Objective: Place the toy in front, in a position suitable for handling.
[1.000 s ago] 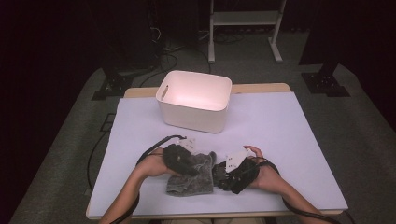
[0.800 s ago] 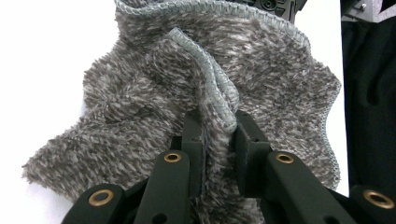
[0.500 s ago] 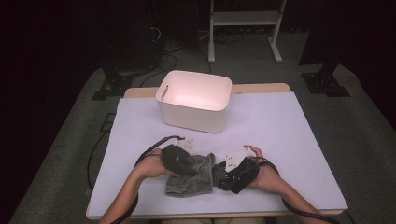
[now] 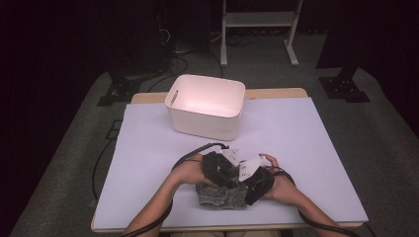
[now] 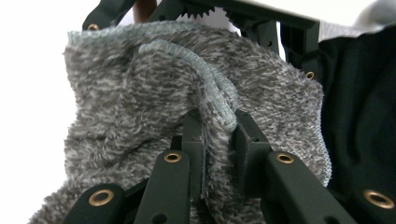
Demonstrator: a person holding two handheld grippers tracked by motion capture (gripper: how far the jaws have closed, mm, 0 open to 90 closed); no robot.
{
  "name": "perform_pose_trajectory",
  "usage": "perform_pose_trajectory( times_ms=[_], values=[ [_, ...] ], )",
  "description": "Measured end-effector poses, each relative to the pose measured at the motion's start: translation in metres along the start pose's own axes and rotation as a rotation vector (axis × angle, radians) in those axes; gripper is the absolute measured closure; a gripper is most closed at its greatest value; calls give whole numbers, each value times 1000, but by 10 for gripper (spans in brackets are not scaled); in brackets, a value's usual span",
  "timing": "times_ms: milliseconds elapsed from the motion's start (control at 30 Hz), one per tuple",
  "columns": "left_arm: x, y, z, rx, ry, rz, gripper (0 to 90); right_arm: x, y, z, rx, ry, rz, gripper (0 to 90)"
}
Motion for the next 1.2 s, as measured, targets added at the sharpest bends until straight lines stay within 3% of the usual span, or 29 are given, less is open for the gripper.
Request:
perform_pose_trajectory(
  times_ms=[133, 300, 467, 833, 1200],
  values=[
    [-1, -10, -5, -10, 6, -8, 766, 0, 0, 0, -1, -5, -7, 219],
    [-2, -34, -19, 6, 42, -67, 764, -1, -1, 0, -5, -1, -10, 220],
    [-5, -56, -30, -24, 65, -118, 761, -3, -2, 1, -4, 21, 29, 216],
    [-9, -57, -24, -27, 58, -102, 761, -4, 2, -3, 57, 45, 122, 151],
    [-14, -58, -22, -45, 61, -81, 762, -20, 6, -23, -46, 157, 276, 129]
  ],
)
Point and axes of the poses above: each handheld gripper's, and its own axes: z roughly forward along the jaws, y roughly out of its top, x roughly to its left, the point moved 1 cm from there along z, roughly forward along the jaws
